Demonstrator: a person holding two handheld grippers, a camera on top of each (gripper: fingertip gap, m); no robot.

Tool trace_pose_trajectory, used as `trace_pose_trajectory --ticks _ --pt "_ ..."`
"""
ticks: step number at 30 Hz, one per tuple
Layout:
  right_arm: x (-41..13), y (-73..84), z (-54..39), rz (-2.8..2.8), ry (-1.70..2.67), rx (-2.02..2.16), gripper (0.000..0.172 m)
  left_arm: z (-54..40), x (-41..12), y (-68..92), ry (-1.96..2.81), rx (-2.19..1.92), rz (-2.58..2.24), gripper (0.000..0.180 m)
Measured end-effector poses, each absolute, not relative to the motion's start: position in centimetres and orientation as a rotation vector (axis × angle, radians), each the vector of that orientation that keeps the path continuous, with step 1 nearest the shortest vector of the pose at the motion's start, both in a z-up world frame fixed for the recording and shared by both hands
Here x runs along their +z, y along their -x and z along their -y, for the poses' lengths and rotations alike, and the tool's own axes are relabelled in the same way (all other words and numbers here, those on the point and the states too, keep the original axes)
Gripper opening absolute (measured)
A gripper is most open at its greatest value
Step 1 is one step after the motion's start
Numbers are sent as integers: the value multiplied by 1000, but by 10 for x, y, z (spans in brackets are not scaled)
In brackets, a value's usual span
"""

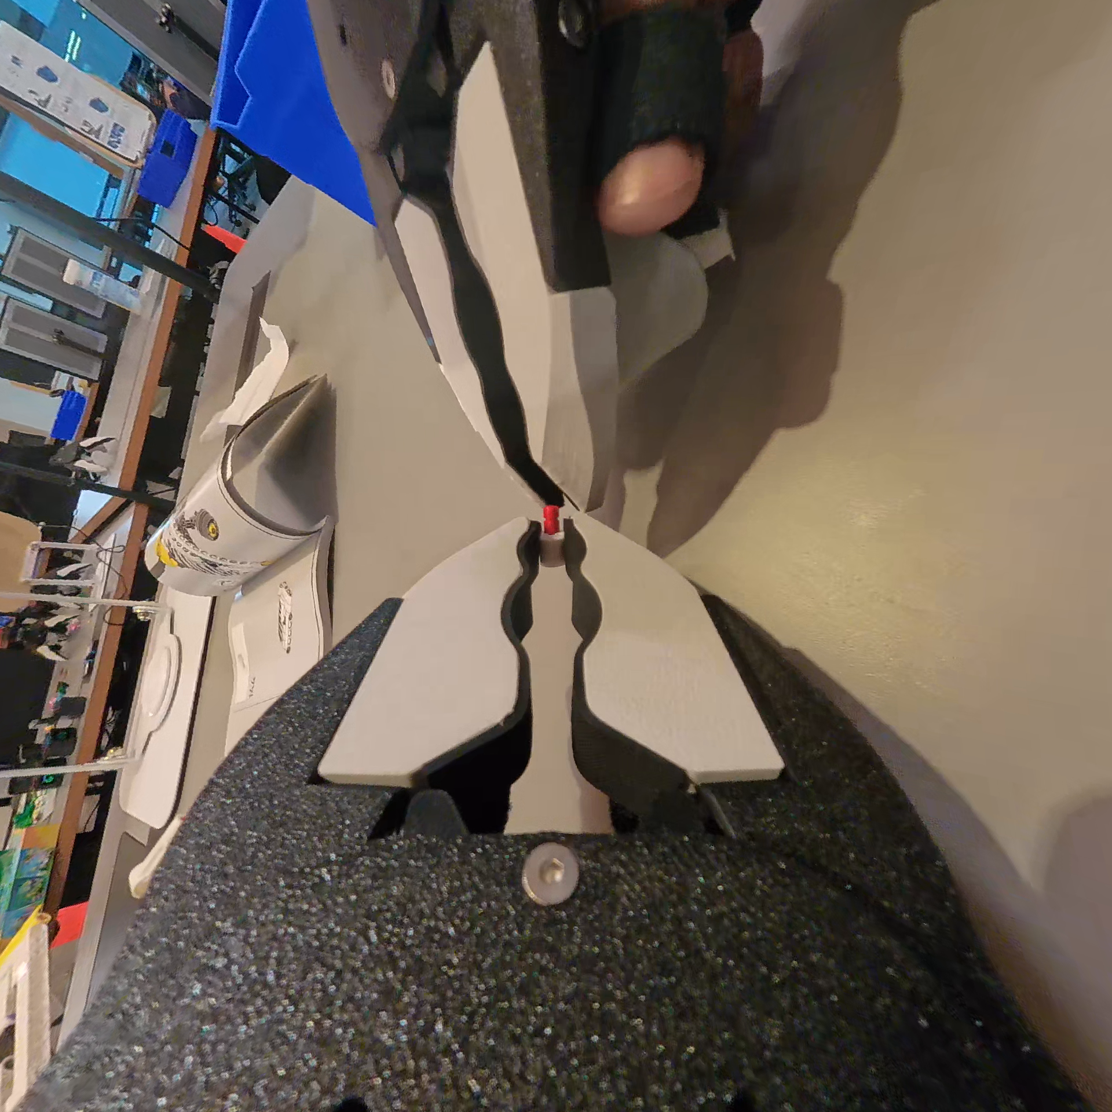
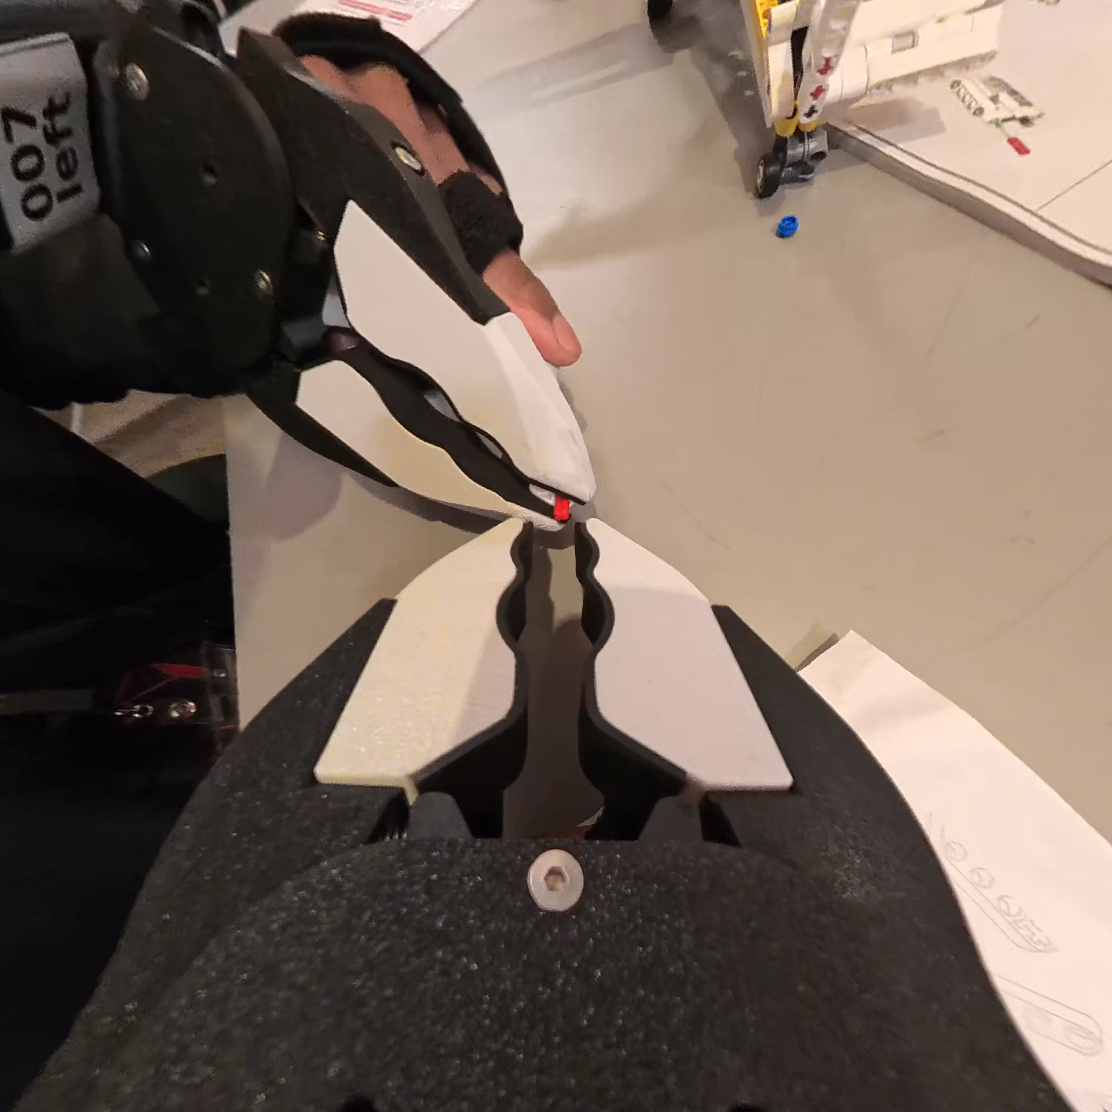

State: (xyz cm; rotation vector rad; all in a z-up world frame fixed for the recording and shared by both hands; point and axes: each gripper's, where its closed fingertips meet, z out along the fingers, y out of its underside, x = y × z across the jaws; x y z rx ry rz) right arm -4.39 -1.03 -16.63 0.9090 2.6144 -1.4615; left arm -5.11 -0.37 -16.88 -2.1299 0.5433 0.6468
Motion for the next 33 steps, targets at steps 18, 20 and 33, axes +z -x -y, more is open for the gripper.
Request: trace_pose_trajectory --ticks 18,20,33 --pt "-163 56 10 -2441 -1021 -1506 5 -1 -164 63 2061 997 -706 8" --pt "-162 56 12 -2441 -1013 -1510 5 0 -163 62 2043 1020 -728 8" --pt "-150 61 13 -2662 -859 -1678 3 3 -152 66 2003 869 -582 9"
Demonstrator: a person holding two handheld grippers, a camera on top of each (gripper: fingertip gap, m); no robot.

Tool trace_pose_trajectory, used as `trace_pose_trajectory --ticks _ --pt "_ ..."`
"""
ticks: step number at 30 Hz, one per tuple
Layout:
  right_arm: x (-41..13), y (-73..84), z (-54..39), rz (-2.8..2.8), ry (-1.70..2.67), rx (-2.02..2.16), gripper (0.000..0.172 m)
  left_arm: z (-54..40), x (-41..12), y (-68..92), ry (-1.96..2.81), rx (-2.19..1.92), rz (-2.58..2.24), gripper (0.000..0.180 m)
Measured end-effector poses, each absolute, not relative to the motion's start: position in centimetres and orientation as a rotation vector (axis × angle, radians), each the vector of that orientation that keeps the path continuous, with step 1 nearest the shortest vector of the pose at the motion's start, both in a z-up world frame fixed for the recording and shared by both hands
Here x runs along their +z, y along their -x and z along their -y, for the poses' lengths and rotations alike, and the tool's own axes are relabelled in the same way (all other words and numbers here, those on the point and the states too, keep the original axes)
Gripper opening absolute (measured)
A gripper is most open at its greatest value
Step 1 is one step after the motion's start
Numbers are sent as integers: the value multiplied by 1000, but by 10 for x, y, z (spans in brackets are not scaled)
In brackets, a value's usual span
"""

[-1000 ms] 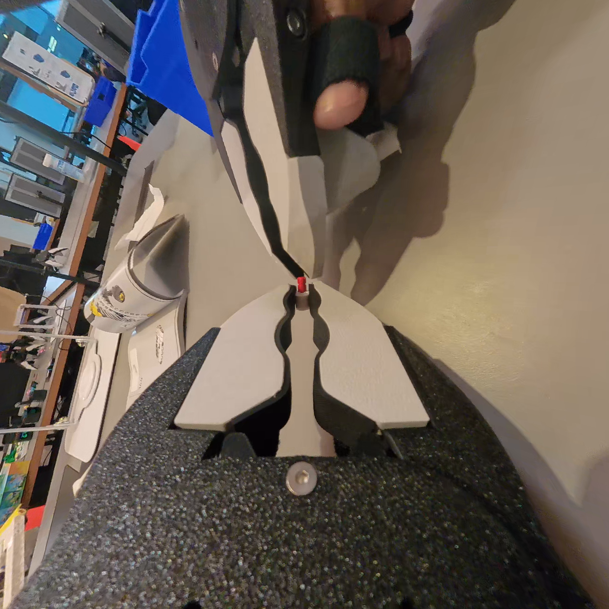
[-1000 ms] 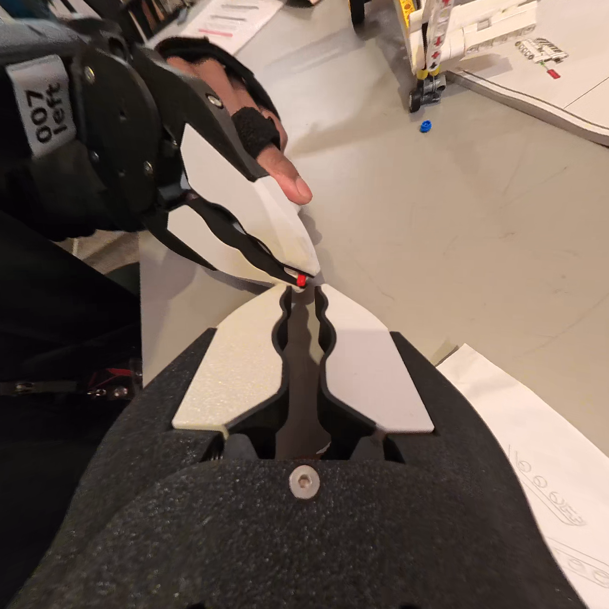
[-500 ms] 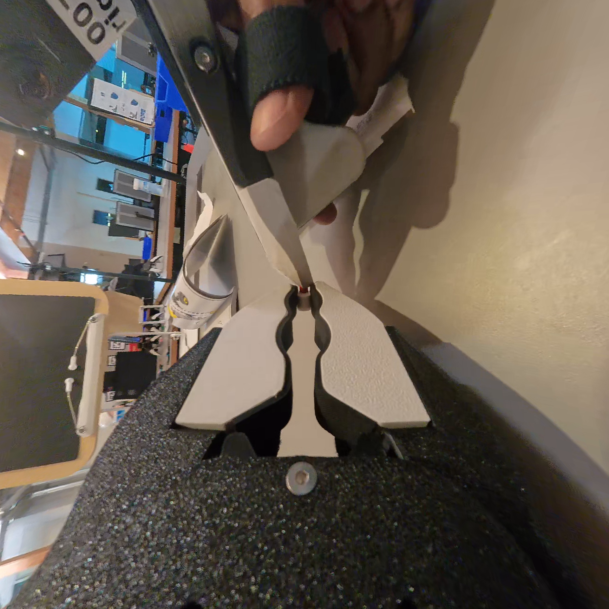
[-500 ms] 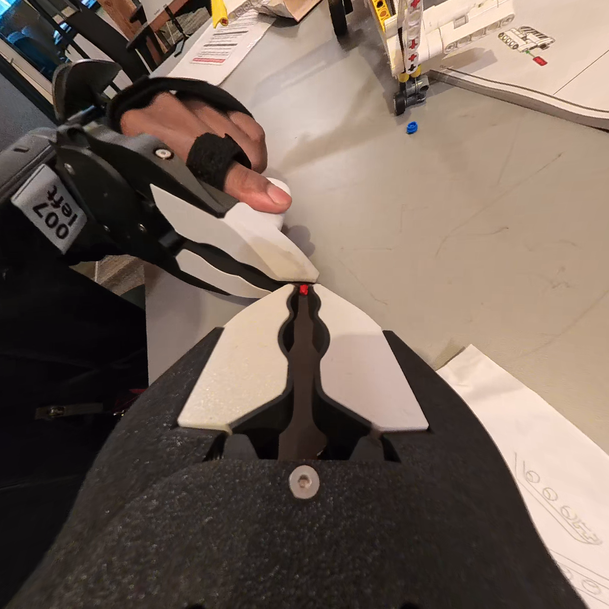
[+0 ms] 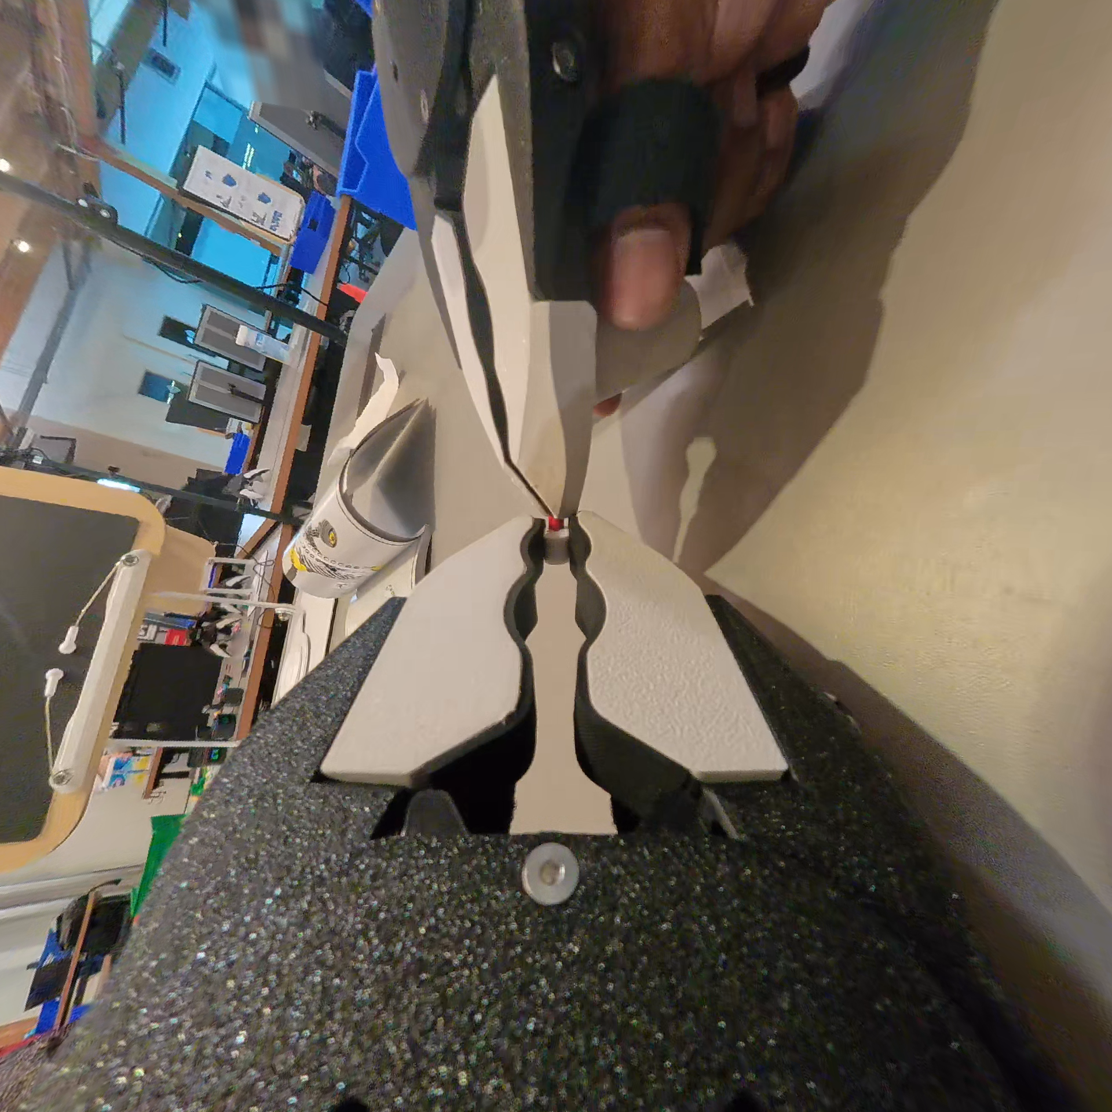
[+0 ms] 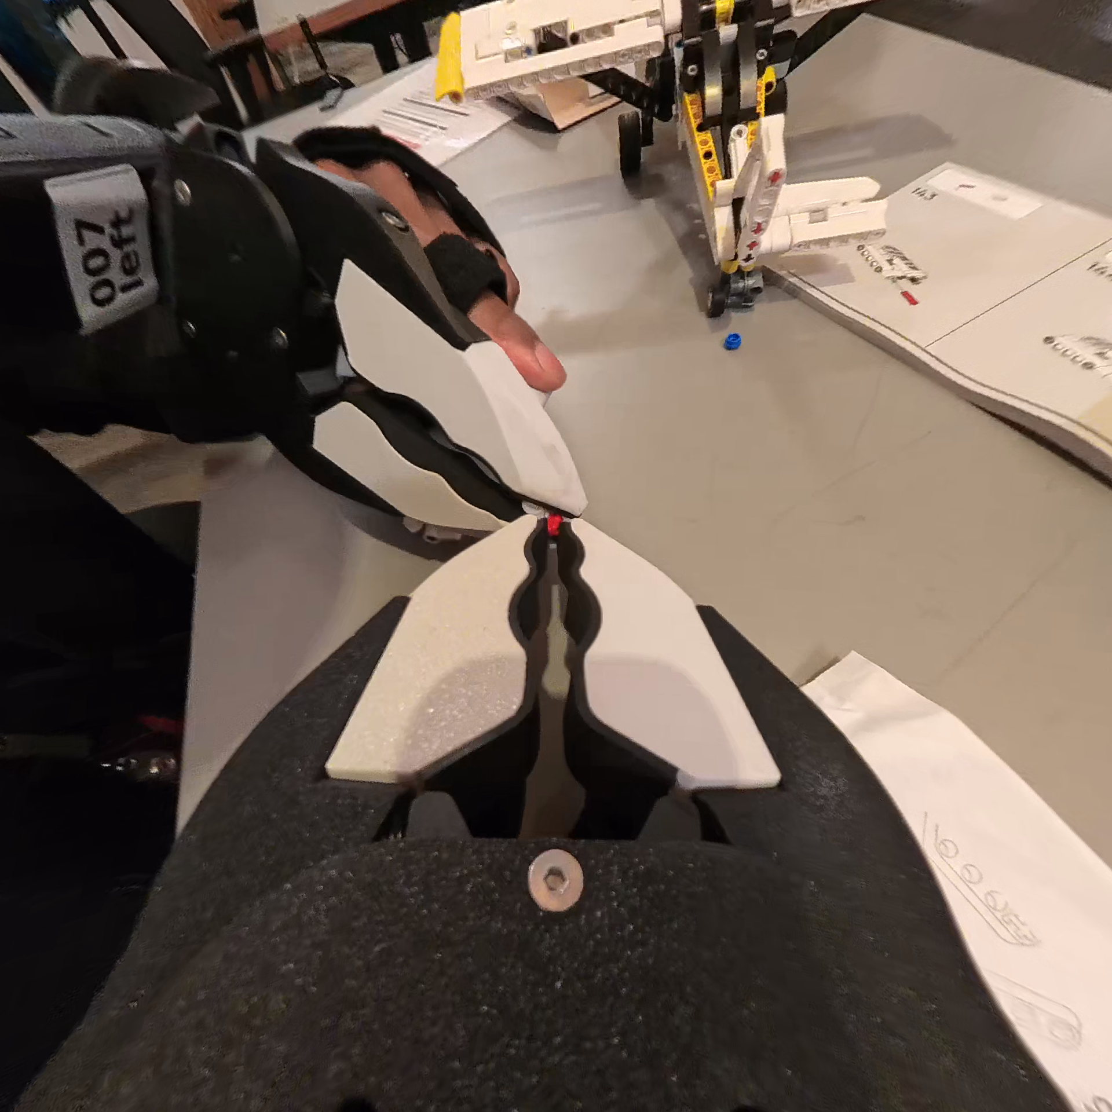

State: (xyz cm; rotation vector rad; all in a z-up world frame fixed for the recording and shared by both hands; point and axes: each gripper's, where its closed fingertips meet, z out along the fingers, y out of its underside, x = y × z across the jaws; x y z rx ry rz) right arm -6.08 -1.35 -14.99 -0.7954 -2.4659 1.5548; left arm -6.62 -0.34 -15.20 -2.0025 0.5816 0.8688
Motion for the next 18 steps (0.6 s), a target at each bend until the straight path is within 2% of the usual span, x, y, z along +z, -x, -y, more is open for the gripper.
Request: trace_pose_trajectory --ticks 7,9,12,18 --pt "-153 62 9 2424 760 1489 3 5 -157 69 2035 868 -590 9" --pt "-150 72 -12 2348 819 1462 2 37 -172 112 2205 1078 -526 9" --pt "-148 78 -24 2316 913 1539 2 43 -140 118 2071 1007 -366 8" --pt "-149 76 -16 2350 880 1544 3 25 -161 107 2121 883 -431 8"
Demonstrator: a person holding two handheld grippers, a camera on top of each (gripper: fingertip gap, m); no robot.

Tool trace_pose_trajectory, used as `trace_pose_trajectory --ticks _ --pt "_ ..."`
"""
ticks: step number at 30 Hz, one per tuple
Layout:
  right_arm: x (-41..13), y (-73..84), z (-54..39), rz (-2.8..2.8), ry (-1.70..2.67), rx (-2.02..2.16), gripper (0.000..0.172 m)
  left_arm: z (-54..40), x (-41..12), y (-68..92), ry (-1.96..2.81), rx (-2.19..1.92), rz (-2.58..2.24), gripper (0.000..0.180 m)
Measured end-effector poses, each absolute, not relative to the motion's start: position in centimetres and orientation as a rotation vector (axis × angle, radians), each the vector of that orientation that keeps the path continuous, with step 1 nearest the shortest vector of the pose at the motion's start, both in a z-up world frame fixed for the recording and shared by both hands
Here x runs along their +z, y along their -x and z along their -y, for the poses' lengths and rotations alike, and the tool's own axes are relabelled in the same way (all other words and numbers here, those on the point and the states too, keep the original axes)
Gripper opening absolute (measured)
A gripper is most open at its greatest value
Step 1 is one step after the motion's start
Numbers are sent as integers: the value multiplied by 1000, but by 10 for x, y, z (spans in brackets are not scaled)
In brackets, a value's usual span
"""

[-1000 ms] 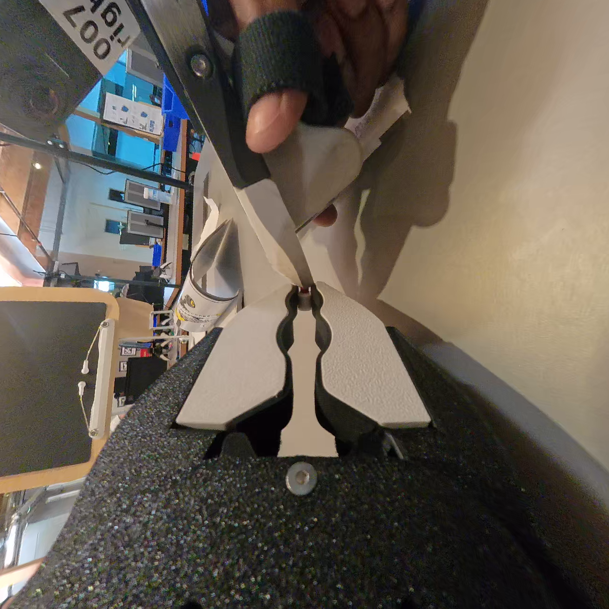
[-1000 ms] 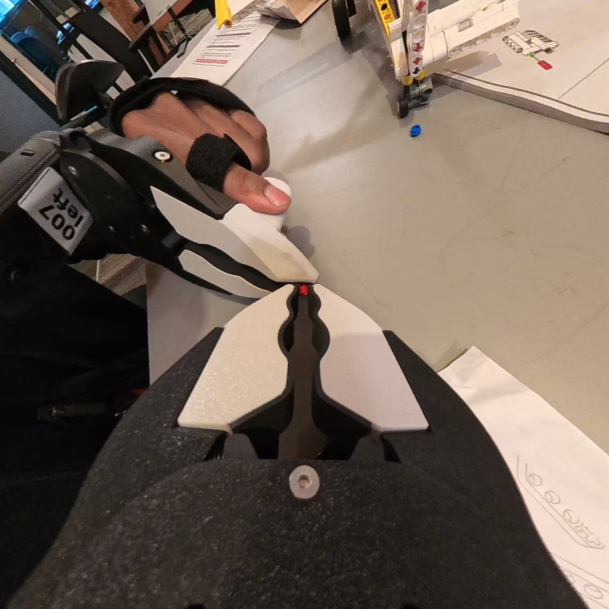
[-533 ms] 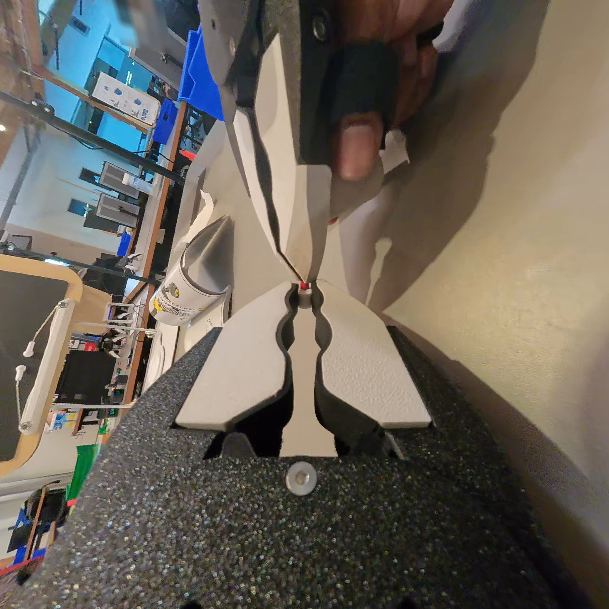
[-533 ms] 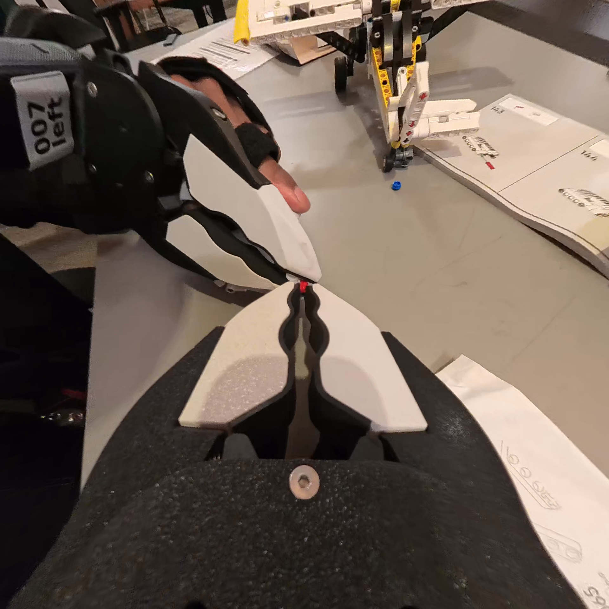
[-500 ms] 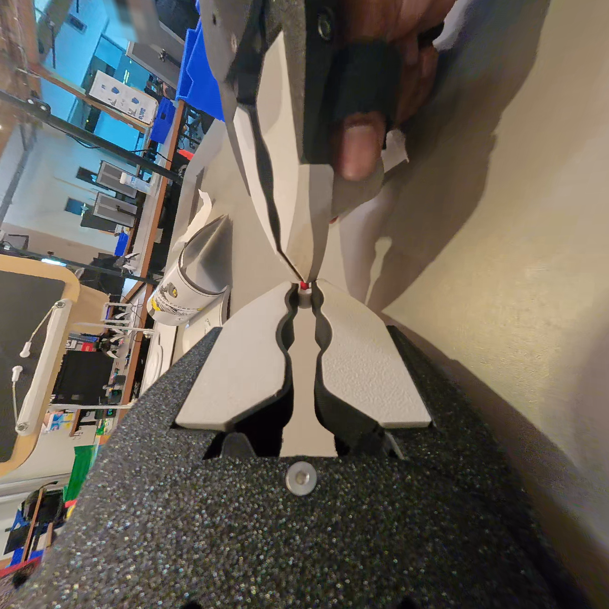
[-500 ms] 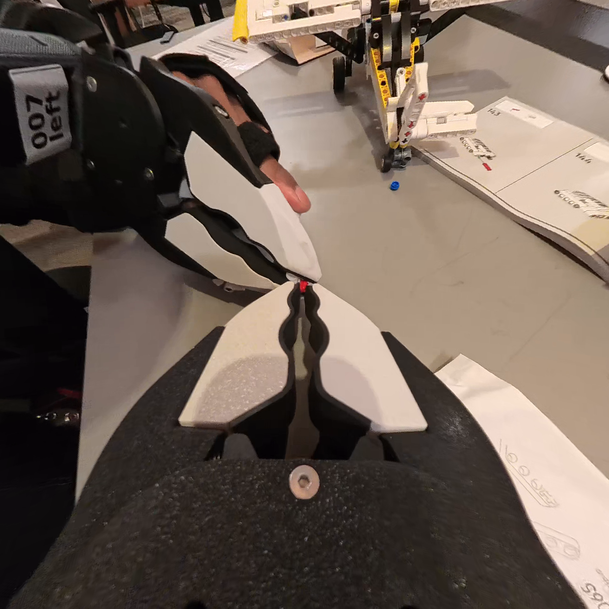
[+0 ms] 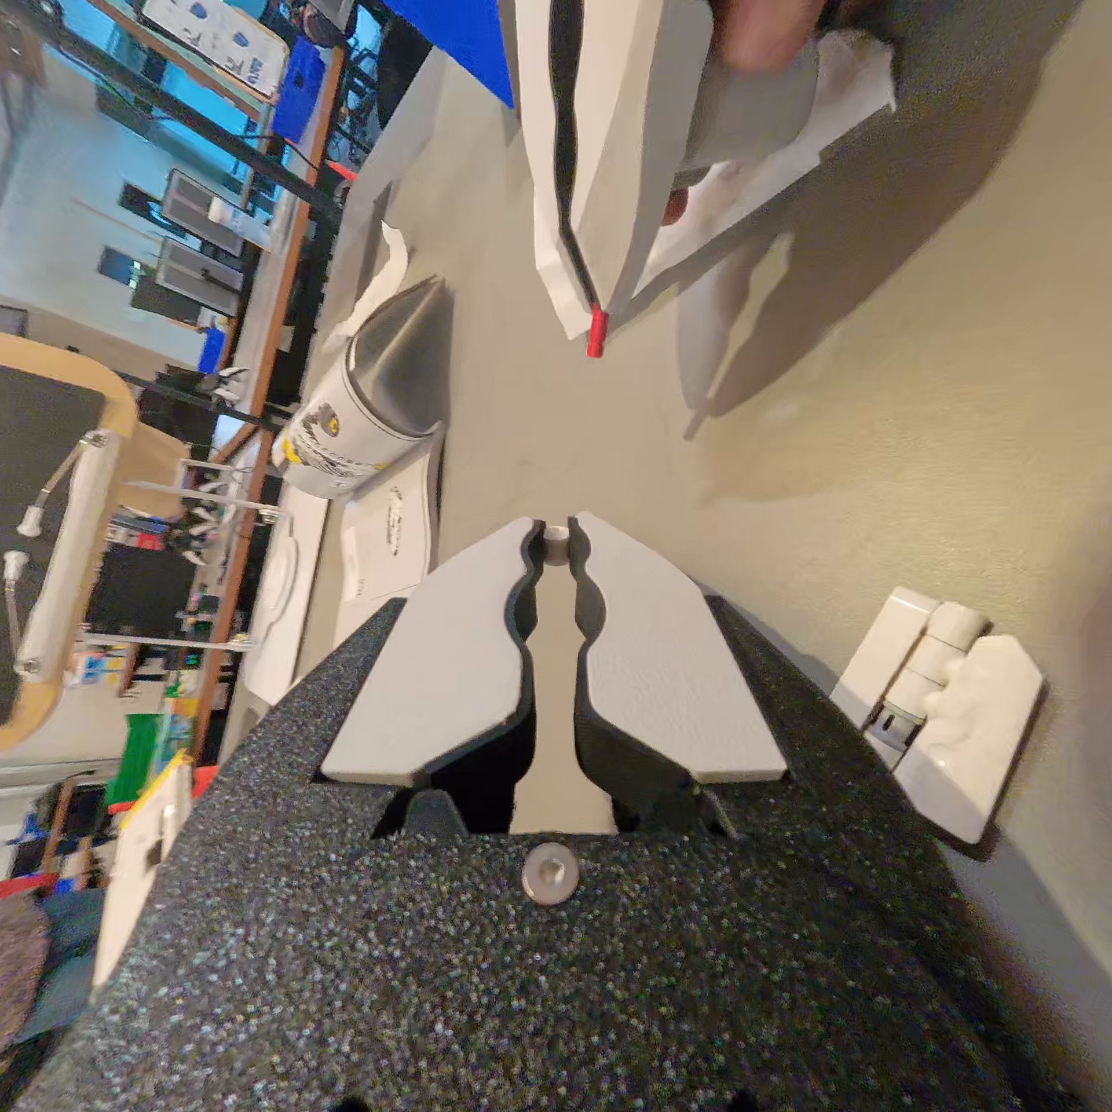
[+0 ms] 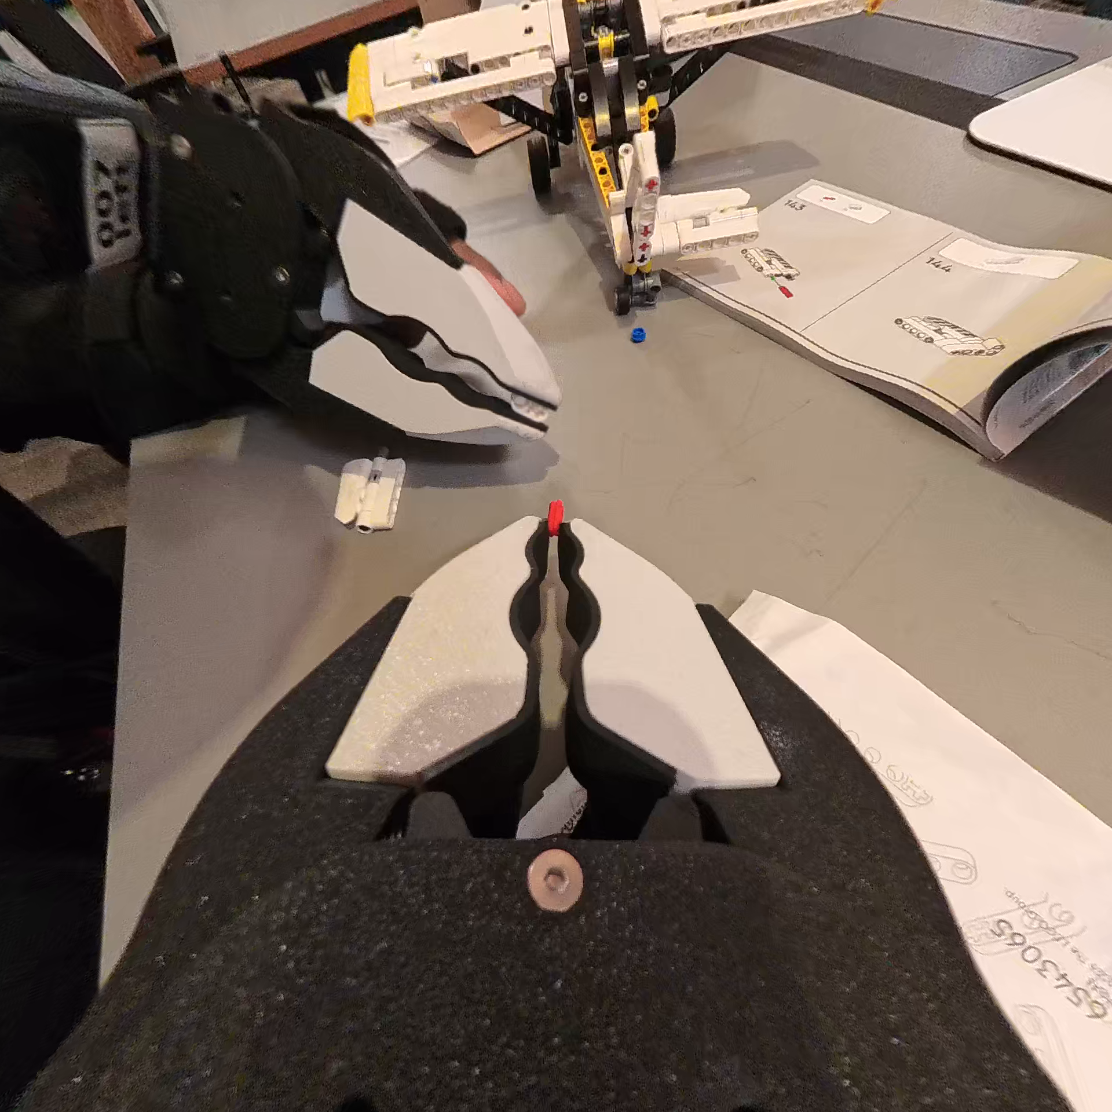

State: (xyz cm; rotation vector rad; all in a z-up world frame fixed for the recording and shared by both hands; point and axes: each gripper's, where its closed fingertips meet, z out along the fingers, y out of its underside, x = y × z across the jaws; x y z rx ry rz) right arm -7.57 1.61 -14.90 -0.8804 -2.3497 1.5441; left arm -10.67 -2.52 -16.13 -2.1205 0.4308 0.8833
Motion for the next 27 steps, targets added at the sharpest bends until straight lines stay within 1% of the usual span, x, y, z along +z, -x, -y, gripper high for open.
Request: trace_pose_trajectory --ticks 6,12,15,17,19,21,23,26,27 --pt "-149 75 -16 2357 848 1483 4 20 -156 100 2062 688 -342 8" --pt "-126 75 -40 2274 852 1382 4 23 -149 99 2002 539 -233 8" --pt "-87 77 -98 2135 880 1213 4 27 -150 98 2008 532 -220 8" --pt "-52 78 -161 2005 938 1051 4 29 -150 96 2012 535 -223 8" --pt "-33 77 -229 1922 1022 873 4 30 -149 94 2012 533 -226 8" --pt "-41 78 -284 1923 1159 771 4 28 -146 91 2002 526 -235 8" --pt "-61 80 -315 1963 1272 741 5 26 -144 88 1995 517 -244 8" --pt "-79 85 -346 1956 1347 666 19 23 -143 84 2008 503 -246 8" --pt "-81 84 -349 1956 1354 672 21 23 -142 83 2014 500 -241 8"
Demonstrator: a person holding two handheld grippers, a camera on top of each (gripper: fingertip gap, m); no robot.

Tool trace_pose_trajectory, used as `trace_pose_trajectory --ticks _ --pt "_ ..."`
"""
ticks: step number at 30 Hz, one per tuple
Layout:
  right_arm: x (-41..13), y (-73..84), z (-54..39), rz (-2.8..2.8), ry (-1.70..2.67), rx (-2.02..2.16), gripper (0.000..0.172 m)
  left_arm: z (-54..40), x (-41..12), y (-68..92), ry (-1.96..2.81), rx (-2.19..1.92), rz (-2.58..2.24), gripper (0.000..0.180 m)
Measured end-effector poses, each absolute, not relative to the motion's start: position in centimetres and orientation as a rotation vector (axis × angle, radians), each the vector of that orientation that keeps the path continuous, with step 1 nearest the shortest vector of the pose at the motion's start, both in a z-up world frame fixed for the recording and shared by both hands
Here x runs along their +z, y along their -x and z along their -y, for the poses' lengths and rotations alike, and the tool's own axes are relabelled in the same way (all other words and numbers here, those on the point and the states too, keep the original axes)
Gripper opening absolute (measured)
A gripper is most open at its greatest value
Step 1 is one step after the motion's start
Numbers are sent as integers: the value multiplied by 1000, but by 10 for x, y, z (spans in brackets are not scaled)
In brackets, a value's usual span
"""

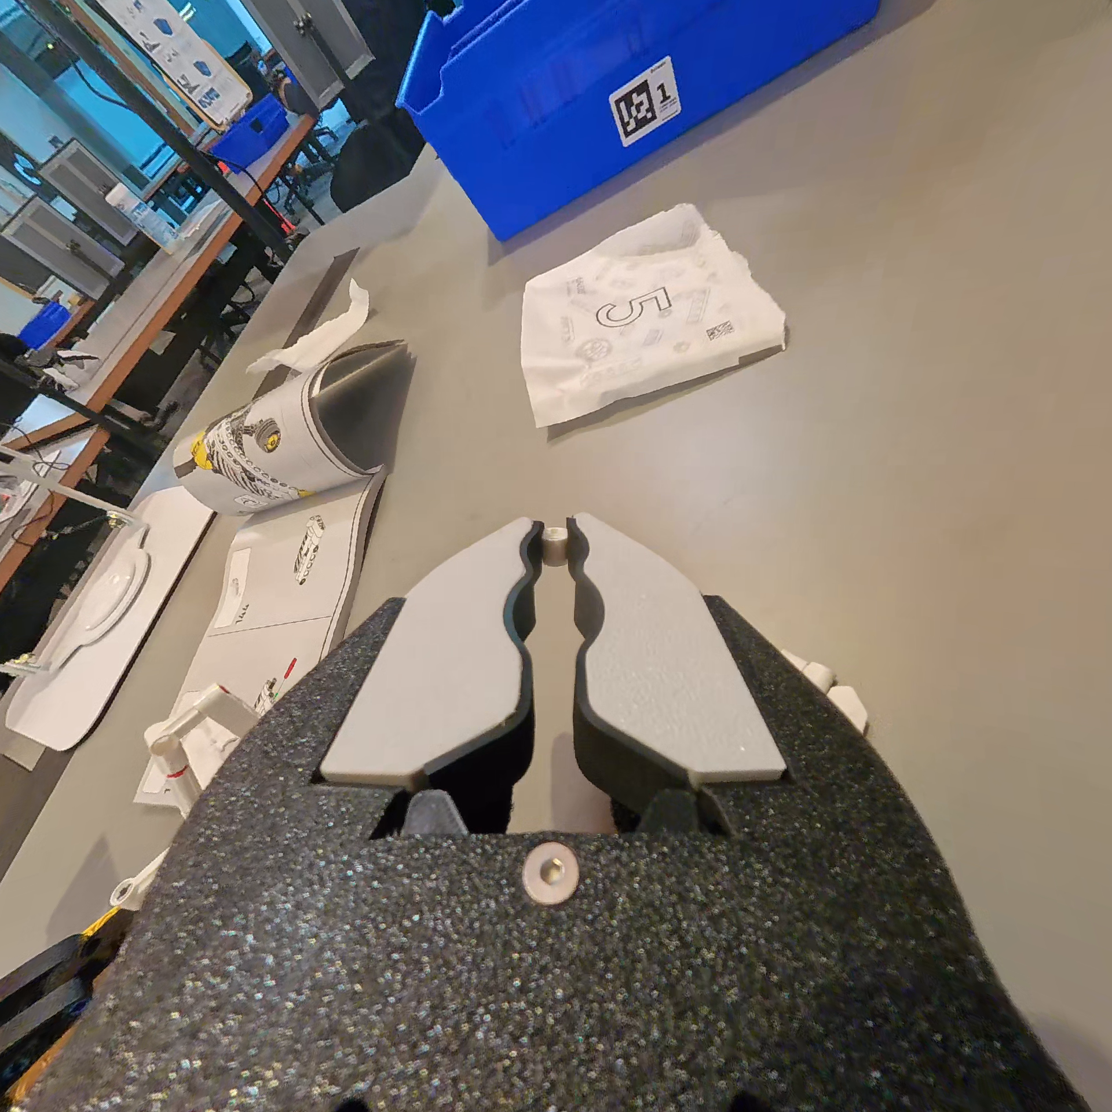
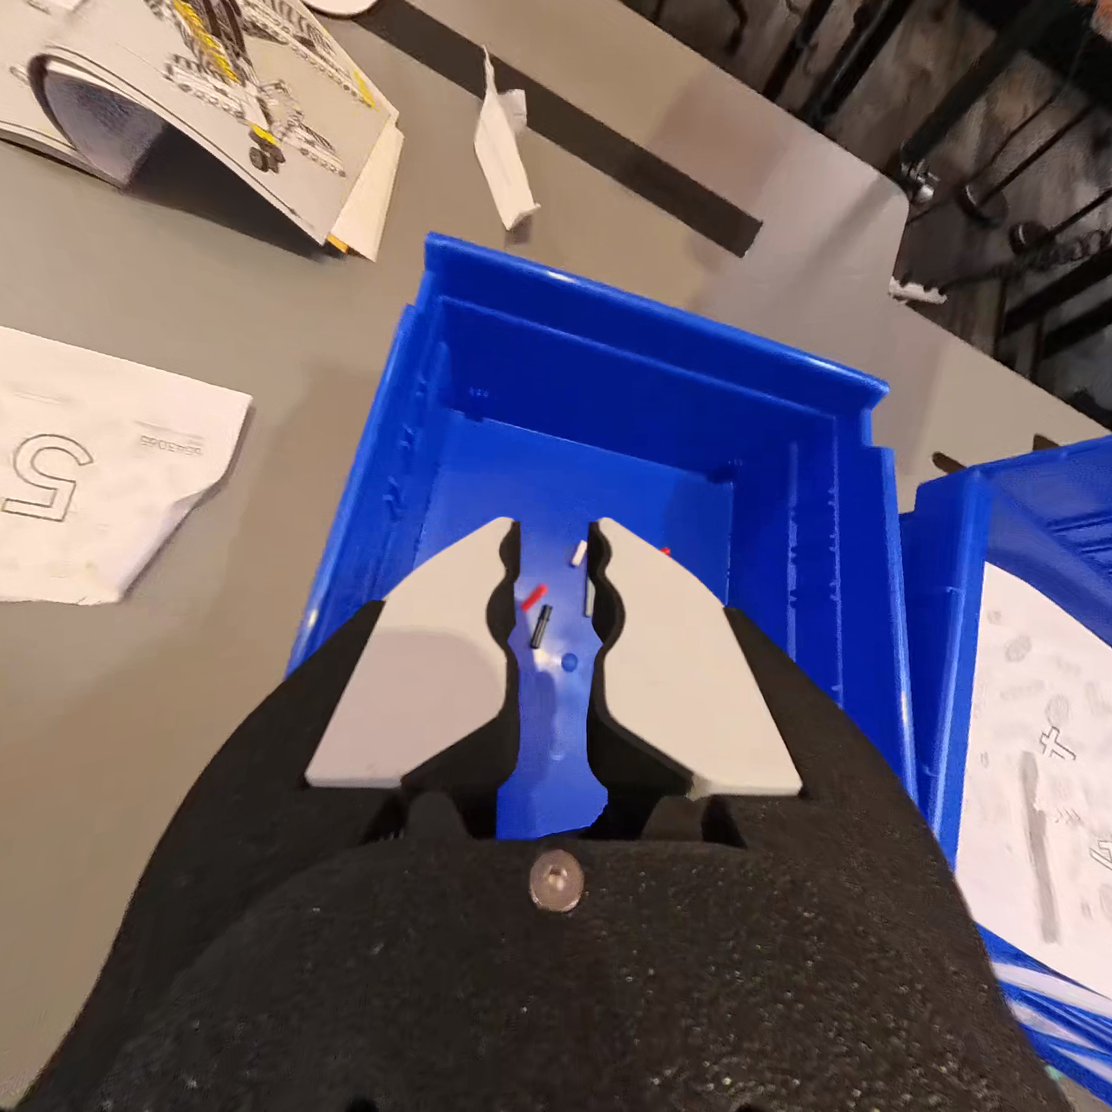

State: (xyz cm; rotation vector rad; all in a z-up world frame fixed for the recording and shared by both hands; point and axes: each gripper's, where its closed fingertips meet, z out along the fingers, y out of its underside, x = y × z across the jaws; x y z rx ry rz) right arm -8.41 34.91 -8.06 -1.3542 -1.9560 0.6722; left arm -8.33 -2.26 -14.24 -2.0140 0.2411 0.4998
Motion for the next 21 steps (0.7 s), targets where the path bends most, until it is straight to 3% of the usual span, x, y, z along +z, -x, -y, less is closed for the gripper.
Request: trace_pose_trajectory --ticks 7,14,21 --pt "-62 60 -307 2030 1181 741 28 -14 -104 62 1919 125 -85 8" --pt "-52 39 -300 2011 1118 810 28 -134 -28 66 1873 -350 -35 8" --pt "-60 31 -327 1969 1127 912 29 -261 -32 49 1981 -914 -16 8"
